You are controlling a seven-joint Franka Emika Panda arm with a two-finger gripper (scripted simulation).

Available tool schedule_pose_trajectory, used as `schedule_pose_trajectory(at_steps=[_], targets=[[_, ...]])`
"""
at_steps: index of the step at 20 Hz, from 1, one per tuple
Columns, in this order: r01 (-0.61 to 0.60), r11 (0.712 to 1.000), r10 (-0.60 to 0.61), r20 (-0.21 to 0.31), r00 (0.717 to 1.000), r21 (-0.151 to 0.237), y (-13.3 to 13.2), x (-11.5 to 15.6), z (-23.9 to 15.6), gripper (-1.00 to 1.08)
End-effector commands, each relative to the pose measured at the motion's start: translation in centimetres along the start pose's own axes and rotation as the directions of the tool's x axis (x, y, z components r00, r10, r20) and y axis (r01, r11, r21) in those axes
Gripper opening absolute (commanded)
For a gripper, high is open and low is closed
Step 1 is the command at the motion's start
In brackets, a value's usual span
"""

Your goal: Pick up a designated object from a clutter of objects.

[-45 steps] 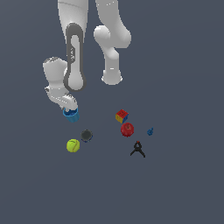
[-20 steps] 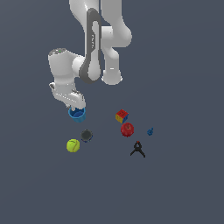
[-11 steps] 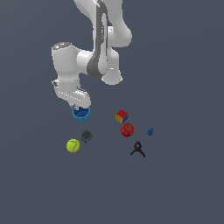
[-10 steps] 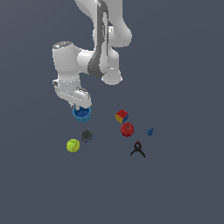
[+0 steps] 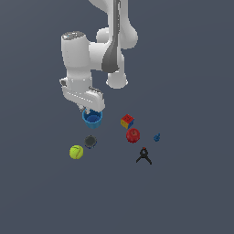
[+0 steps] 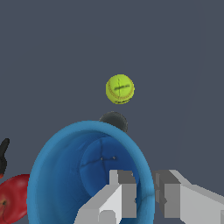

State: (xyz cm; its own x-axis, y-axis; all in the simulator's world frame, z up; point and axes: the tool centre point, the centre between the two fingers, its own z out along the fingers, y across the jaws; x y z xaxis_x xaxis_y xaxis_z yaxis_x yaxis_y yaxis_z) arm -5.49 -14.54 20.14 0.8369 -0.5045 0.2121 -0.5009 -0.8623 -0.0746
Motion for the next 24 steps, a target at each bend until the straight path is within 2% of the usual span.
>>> schedule_pose_trajectory(at_steps=[1, 16, 24], targets=[[-0.001, 1.0, 0.001, -0.004, 1.0, -0.001, -1.9, 0.4, -1.3, -1.0], [0.0, 1.0, 0.0, -0.004, 1.0, 0.0, -16.4, 2.8, -10.6, -1.0], [0.001, 1.0, -0.001, -0.003, 1.0, 0.003, -23.0, 4.0, -14.6, -1.0]])
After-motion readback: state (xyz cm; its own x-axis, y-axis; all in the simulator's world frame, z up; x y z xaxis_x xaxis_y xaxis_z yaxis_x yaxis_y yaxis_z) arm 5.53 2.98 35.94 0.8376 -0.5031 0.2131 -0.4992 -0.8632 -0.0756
